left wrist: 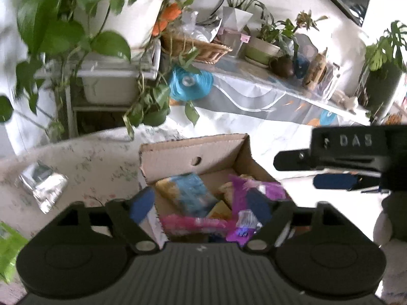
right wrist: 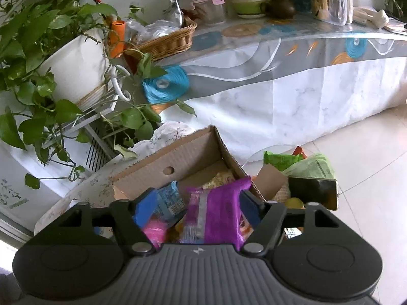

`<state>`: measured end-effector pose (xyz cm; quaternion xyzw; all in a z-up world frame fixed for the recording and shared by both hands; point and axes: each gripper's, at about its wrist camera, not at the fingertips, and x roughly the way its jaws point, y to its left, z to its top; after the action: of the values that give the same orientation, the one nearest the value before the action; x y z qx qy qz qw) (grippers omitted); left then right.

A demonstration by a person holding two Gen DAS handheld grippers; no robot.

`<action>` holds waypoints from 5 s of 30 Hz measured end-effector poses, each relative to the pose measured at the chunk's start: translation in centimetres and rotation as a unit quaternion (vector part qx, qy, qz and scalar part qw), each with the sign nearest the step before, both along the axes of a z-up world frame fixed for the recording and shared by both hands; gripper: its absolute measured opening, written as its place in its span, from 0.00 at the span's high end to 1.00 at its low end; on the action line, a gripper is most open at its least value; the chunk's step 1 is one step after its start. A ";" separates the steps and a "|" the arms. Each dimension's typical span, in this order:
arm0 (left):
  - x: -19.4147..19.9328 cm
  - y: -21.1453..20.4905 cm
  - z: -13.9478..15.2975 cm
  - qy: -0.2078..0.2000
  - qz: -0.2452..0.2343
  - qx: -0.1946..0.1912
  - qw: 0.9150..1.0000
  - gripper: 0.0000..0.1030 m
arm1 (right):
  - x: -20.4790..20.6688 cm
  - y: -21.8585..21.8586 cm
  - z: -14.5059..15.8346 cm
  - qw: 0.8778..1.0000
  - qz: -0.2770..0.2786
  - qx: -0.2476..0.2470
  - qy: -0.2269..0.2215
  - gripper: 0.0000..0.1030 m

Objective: Organize snacks
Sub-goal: 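Carry both packets into the cardboard box and open both tools, then move the left tool to the green packet while the right tool approaches the silver foil packet, then close the left tool on the green packet while the right tool grasps the silver foil packet, then carry both packets into the cardboard box and open both tools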

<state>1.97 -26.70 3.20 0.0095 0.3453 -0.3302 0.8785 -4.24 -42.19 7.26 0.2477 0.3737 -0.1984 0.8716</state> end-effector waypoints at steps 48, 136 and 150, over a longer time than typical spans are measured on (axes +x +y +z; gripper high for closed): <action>3.8 23.0 -1.3 0.067 0.190 0.089 0.975 0.13 | 7.3 11.7 -0.2 0.989 0.145 0.028 -0.008 0.12; 2.5 23.3 -4.8 0.072 0.209 0.080 0.972 0.51 | 11.3 20.1 -6.8 0.955 0.282 -0.053 0.071 0.28; -1.3 23.4 -1.5 0.036 0.250 0.048 0.966 0.51 | 6.8 19.6 -3.4 0.960 0.272 -0.063 0.032 0.28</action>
<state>0.70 -3.27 1.70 -0.0473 0.3834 -0.0831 0.9186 2.58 -22.63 3.91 0.0750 0.4411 0.0158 0.8942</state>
